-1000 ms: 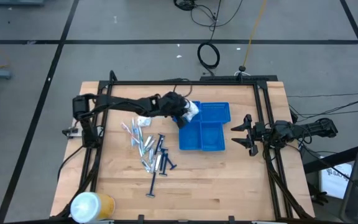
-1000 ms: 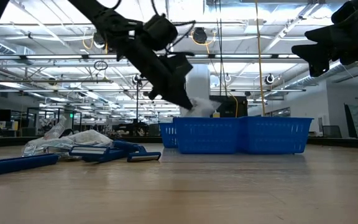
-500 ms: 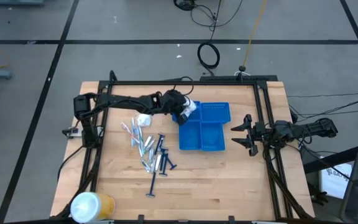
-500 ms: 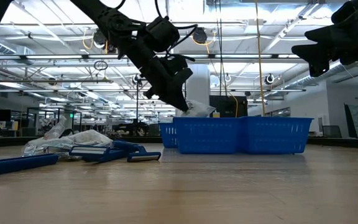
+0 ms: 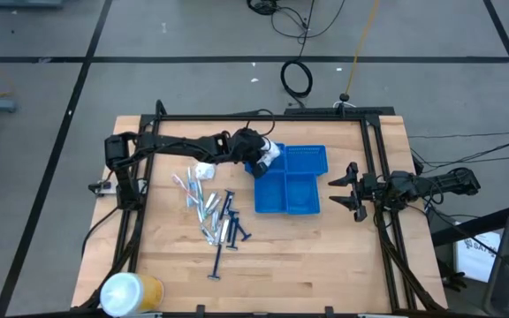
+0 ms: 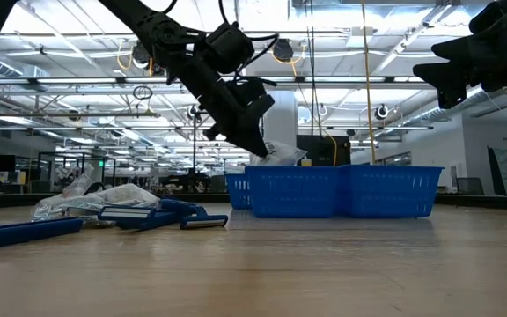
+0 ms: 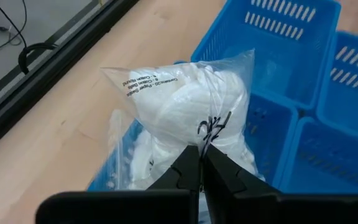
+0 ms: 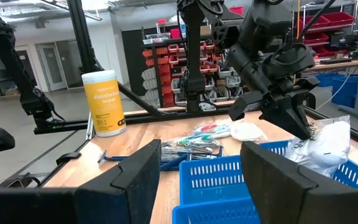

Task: Pick & Place Travel size toiletries
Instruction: Put the transparent cotton pack into the top left blue basket

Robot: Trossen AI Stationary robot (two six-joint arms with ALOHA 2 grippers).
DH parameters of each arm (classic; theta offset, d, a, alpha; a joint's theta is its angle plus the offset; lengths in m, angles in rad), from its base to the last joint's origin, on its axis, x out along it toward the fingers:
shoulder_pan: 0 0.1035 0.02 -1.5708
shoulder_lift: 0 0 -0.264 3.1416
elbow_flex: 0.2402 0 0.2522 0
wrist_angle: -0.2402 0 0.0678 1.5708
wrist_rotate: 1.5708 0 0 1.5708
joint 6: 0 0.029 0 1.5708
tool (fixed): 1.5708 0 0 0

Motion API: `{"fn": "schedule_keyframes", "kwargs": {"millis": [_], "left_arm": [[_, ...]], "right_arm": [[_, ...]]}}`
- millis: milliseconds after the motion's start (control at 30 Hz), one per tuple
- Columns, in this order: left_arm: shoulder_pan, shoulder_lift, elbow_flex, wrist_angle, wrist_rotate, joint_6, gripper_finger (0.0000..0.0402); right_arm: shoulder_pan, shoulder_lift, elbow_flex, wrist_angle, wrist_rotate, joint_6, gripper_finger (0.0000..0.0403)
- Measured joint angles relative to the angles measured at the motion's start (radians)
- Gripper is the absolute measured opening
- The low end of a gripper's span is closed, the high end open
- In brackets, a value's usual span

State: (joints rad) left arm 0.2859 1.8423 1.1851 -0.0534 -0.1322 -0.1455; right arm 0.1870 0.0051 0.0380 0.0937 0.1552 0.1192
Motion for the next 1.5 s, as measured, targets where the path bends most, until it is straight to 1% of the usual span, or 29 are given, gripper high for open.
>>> {"fn": "schedule_keyframes", "kwargs": {"millis": [67, 133, 267, 367, 467, 567, 633, 700, 800, 867, 967, 1033, 1133, 1300, 1400, 1500], "left_arm": [[0.001, 0.000, 0.000, -0.004, 0.000, -0.004, 0.0024], [-0.002, 0.000, 0.000, -0.014, 0.000, 0.004, 0.0046], [-0.013, 0.000, 0.000, -0.034, -0.033, 0.019, 0.0114], [-0.017, -0.005, 0.000, -0.046, -0.077, 0.087, 0.0164], [-0.018, -0.062, -0.002, -0.121, -0.133, 0.142, 0.0201], [-0.028, -0.163, -0.001, -0.227, -0.239, 0.108, 0.0222], [-0.034, -0.228, 0.000, -0.322, -0.301, 0.047, 0.0228], [-0.041, -0.289, 0.000, -0.439, -0.331, -0.046, 0.0231], [-0.045, -0.346, 0.001, -0.628, -0.332, -0.224, 0.0232], [-0.045, -0.350, -0.010, -0.736, -0.333, -0.338, 0.0232], [-0.044, -0.345, -0.059, -0.834, -0.318, -0.431, 0.0232], [-0.044, -0.337, -0.114, -0.820, -0.277, -0.459, 0.0232], [-0.038, -0.333, -0.223, -0.751, -0.186, -0.502, 0.0232], [0.001, -0.335, -0.351, -0.625, -0.104, -0.661, 0.0232], [0.014, -0.335, -0.397, -0.592, -0.084, -0.696, 0.0232], [0.020, -0.335, -0.410, -0.593, -0.087, -0.704, 0.0232]], "right_arm": [[0.000, 0.000, 0.000, 0.000, 0.000, 0.000, 0.0208], [0.000, 0.000, 0.000, 0.000, 0.000, 0.000, 0.0208], [0.000, 0.000, 0.000, 0.000, 0.000, 0.000, 0.0208], [0.000, 0.000, 0.000, 0.000, 0.000, 0.000, 0.0208], [0.000, 0.000, 0.000, 0.000, 0.000, 0.000, 0.0208], [0.000, 0.000, 0.000, 0.000, 0.000, 0.000, 0.0208], [0.000, 0.000, 0.000, 0.000, 0.000, 0.000, 0.0208], [0.000, 0.000, 0.000, 0.000, 0.000, 0.000, 0.0208], [0.000, 0.000, 0.000, 0.000, 0.000, 0.000, 0.0208], [0.000, 0.000, 0.000, 0.000, 0.000, 0.000, 0.0208], [0.000, 0.000, 0.000, 0.000, 0.000, 0.000, 0.0208], [0.000, 0.000, 0.000, 0.000, 0.000, 0.000, 0.0208], [0.000, 0.000, 0.000, 0.000, 0.000, 0.000, 0.0208], [0.000, 0.000, 0.000, 0.000, 0.000, 0.000, 0.0208], [0.000, 0.000, 0.000, 0.000, 0.000, 0.000, 0.0208], [0.000, 0.000, 0.000, 0.000, 0.000, 0.000, 0.0208]]}}
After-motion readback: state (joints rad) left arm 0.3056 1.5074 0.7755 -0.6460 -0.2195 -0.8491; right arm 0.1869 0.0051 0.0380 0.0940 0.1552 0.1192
